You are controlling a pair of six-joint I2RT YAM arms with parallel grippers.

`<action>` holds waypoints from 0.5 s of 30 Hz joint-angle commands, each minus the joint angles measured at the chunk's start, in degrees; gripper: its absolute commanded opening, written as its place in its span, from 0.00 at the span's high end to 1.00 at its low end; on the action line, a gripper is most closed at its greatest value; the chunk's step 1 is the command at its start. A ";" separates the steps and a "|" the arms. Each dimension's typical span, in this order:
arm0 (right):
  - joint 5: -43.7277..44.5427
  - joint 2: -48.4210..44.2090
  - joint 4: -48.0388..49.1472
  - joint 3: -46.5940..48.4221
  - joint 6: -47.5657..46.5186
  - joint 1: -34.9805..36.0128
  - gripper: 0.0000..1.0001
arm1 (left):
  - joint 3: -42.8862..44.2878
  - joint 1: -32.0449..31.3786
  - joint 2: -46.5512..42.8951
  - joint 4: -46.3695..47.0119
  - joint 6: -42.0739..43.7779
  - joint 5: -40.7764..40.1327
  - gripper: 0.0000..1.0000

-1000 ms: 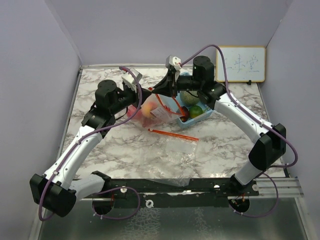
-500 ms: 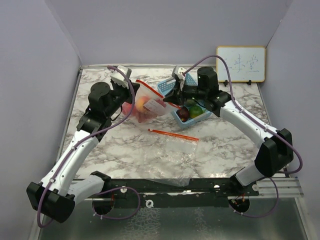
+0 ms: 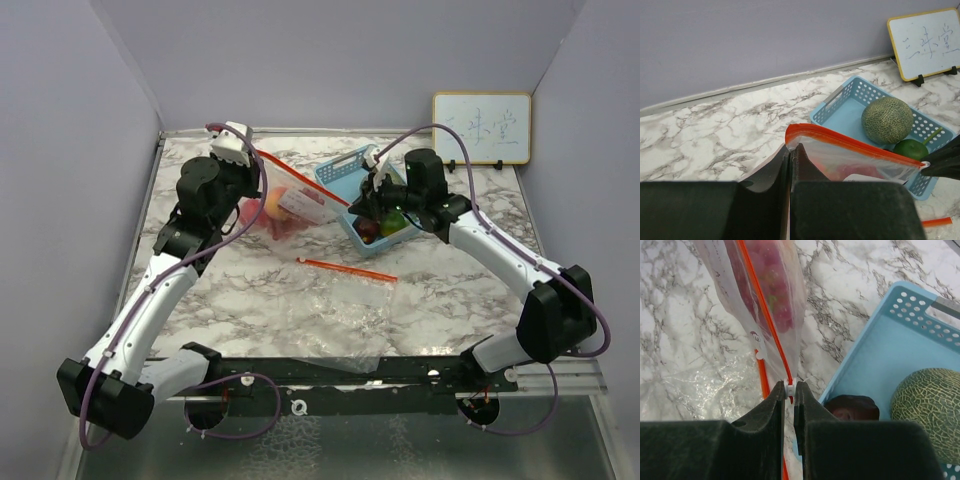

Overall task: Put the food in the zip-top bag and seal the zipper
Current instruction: Zip the zipper food storage bag, then place the zipper food storage bag at the center of the board.

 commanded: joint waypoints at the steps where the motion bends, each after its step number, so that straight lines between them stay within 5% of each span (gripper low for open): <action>1: 8.24 0.18 -5.88 3.18 1.30 -0.89 0.85 | 3.07 1.86 0.47 4.53 0.63 -3.60 1.00; 6: 12.90 0.48 -7.64 10.94 7.76 -0.82 0.17 | 1.07 2.12 1.97 8.30 -0.86 -8.78 1.00; 11: 17.34 0.64 -17.09 14.20 12.21 -0.81 0.08 | 0.77 4.37 6.72 7.80 -5.27 -21.93 0.95; 15: 20.05 -0.79 -25.66 12.49 15.43 -0.81 0.09 | 4.37 6.39 10.81 2.03 -9.00 -17.79 0.40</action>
